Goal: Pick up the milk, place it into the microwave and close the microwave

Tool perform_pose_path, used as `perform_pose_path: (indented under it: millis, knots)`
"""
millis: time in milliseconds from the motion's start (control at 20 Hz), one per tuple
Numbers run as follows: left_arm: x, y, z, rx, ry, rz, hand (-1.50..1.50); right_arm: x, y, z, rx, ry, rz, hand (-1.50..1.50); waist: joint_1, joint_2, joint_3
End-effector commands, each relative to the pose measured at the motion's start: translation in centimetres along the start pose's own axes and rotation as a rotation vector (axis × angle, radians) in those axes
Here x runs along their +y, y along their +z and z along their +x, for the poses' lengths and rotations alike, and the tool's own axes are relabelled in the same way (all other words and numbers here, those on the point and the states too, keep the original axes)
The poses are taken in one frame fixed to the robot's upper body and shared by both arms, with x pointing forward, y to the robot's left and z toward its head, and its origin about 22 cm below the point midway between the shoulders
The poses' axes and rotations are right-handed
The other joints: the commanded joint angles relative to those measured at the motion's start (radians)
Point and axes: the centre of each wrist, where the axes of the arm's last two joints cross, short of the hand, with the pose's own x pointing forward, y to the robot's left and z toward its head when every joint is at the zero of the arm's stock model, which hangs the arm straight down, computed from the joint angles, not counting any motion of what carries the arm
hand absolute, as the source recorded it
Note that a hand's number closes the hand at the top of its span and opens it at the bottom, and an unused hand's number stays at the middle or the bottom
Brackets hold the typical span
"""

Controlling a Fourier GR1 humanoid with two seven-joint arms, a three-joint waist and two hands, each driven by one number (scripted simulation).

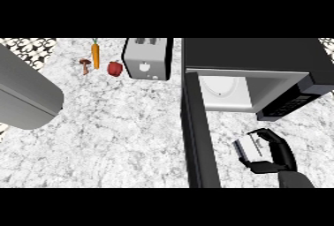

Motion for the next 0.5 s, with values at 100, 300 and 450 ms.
perform_pose_path:
  millis: [100,300,450]
  knots:
    - [-0.2,-0.6,3.6,-0.126,0.036,-0.003,-1.5,1.0,-0.6,-0.1,-0.1,-0.022,0.013,1.5,-0.004,0.002,0.002]
    - [0.0,-0.5,1.8,-0.128,0.05,-0.001,-1.5,1.0,1.2,-0.9,-0.111,-0.072,-0.019,1.5,-0.012,0.003,0.002]
    - [0.4,-0.1,3.0,-0.113,0.05,-0.023,-1.5,2.6,-1.5,0.0,-0.145,-0.114,0.009,1.5,-0.008,0.0,0.001]
